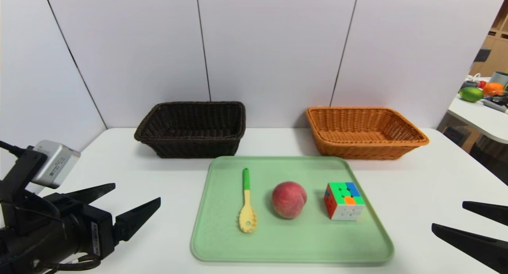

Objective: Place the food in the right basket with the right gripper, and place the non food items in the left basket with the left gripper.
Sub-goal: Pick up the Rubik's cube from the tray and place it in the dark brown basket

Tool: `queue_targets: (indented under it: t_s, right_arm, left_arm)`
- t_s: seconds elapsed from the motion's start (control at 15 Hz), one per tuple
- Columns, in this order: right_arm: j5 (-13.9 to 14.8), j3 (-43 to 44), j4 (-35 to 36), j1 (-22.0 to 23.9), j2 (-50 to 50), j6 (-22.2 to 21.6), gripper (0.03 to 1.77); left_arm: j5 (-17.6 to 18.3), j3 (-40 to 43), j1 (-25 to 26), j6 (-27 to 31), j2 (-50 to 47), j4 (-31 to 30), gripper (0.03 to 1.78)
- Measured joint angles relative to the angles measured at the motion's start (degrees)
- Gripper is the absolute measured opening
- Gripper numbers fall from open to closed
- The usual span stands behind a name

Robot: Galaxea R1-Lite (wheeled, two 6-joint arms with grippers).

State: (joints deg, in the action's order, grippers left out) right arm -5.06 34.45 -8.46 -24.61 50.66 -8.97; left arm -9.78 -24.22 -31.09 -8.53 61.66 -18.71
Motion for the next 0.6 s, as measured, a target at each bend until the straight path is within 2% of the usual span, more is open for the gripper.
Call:
queue_targets:
  t_s: [0.33,0.47,0.6]
  right_arm:
    - [0.9,-0.2,3.3,-0.9,3.6,0.0,1.70]
    - [3.7,0.6,5.2,-2.6,7.3,-0.7,1.70]
    - [8.1,2.7,5.7,-7.0,11.7,-3.5,1.70]
  left_arm:
    - [0.0,-0.5,-0.9,0.0,1.5,0.0,1.69]
    - [0.0,-0.5,-0.9,0.1,1.7,0.0,1.69]
    - [0.0,-0.4,-0.9,0.1,1.8,0.0,1.69]
